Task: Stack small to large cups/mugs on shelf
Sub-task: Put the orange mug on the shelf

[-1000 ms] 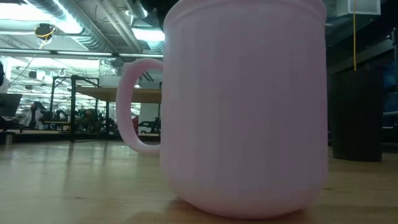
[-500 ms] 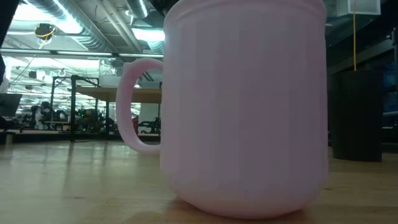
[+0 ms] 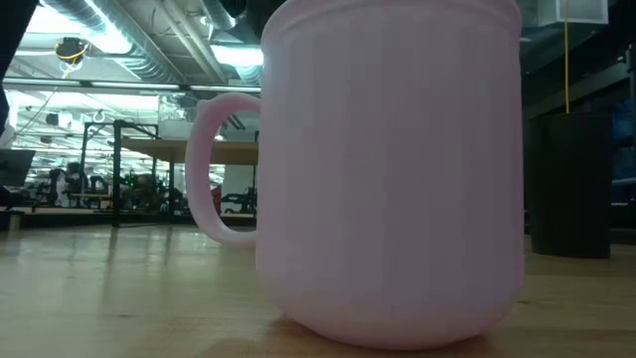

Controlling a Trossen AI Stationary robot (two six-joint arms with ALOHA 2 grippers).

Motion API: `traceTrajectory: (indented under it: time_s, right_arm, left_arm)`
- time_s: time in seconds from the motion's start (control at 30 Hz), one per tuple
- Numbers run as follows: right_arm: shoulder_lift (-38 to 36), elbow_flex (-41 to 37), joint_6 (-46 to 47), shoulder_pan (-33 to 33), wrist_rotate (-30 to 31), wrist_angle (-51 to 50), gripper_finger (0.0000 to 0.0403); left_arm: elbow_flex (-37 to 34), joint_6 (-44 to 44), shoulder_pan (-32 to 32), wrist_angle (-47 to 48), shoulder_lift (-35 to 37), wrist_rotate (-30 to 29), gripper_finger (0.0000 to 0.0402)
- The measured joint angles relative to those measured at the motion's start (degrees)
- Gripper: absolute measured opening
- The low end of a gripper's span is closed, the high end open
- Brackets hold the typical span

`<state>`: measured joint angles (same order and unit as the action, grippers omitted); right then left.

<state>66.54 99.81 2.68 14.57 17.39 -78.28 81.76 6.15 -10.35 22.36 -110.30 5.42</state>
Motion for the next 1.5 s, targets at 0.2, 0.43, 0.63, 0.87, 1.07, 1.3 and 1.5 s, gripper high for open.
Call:
traceTrajectory:
  time_s: [0.2,0.43,0.63,0.87,1.07,1.3,1.5]
  right_arm:
    - [0.02,0.00,-0.11,0.00,0.07,-0.13,0.0129]
    - [0.04,0.00,0.04,0.00,0.05,-0.13,0.0129]
    - [0.04,0.00,-0.02,0.00,0.07,-0.26,0.0129]
    - [0.04,0.00,-0.13,0.00,0.07,-0.36,0.0129]
    - [0.04,0.00,-0.15,0.00,0.11,-0.48,0.0129]
    - [0.04,0.00,-0.13,0.00,0.13,-0.48,0.0129]
    - [0.04,0.00,-0.15,0.00,0.21,-0.48,0.0129]
  left_arm:
    - [0.02,-1.51,0.04,-0.26,0.12,1.41,0.0170]
    - [0.00,-1.16,0.47,0.06,-2.40,-1.73,0.0170]
    - [0.00,-1.01,0.48,0.12,-2.40,-2.28,0.0170]
    - [0.02,-0.92,0.47,6.34,-2.38,-5.31,0.0169]
    - [0.58,1.99,0.48,5.46,-2.36,-5.91,0.0169]
    - [0.59,4.12,0.72,6.54,-2.34,-5.38,0.0143]
    - [0.60,4.97,0.63,7.24,-2.34,-4.91,0.0051]
